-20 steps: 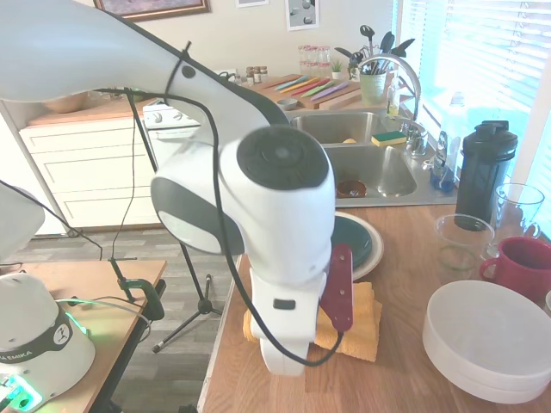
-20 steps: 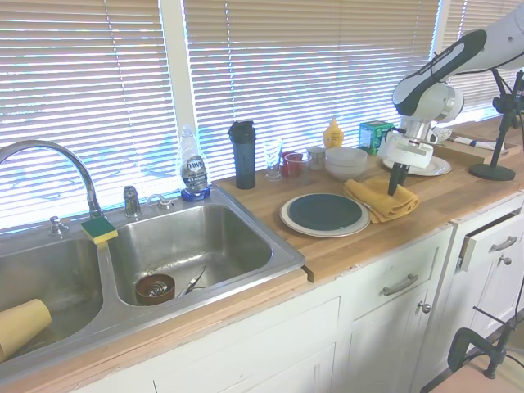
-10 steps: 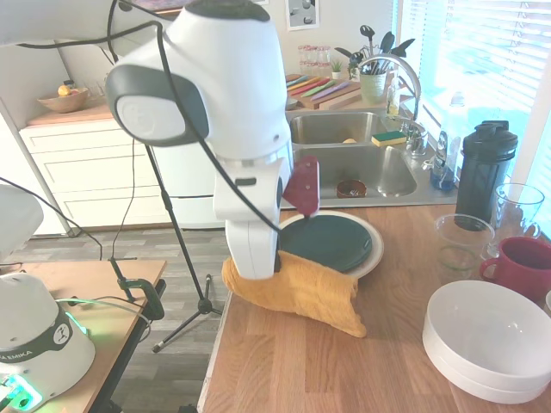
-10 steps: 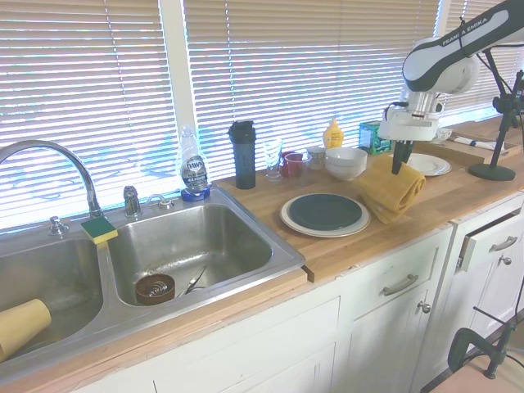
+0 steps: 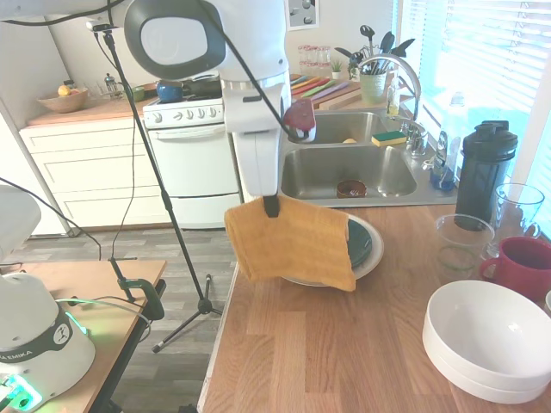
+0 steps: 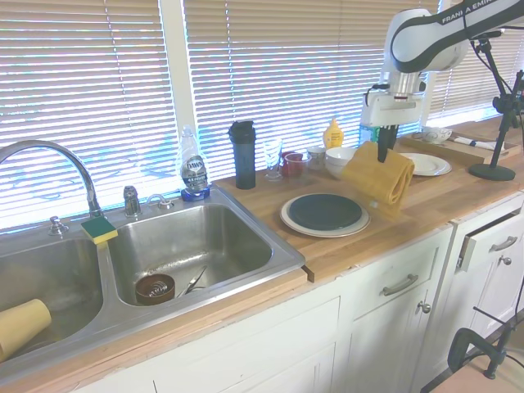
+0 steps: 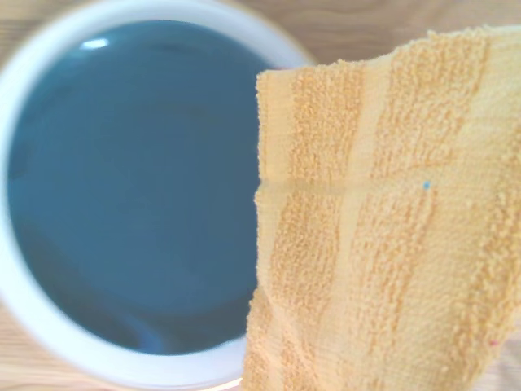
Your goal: Wipe the blue plate in clockwise motion
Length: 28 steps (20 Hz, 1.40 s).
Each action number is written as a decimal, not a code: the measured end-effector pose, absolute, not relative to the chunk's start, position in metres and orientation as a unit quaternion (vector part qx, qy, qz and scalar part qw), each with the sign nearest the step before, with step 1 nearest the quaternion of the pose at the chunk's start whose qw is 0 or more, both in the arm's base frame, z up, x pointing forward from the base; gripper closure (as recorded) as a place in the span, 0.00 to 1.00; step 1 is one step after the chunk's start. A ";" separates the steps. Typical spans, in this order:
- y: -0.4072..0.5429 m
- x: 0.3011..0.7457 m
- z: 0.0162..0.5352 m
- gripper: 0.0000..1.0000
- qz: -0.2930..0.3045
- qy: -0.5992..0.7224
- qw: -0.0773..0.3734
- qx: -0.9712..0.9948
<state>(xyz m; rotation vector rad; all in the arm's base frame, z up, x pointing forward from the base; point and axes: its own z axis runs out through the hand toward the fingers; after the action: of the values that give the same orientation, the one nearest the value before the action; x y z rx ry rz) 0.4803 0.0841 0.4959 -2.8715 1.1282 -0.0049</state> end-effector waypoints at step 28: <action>0.181 0.552 0.389 1.00 0.046 0.347 -0.017 -0.937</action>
<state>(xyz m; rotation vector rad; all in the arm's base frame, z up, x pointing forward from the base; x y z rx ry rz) 0.5524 0.1814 0.3888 -2.9746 1.1026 0.1464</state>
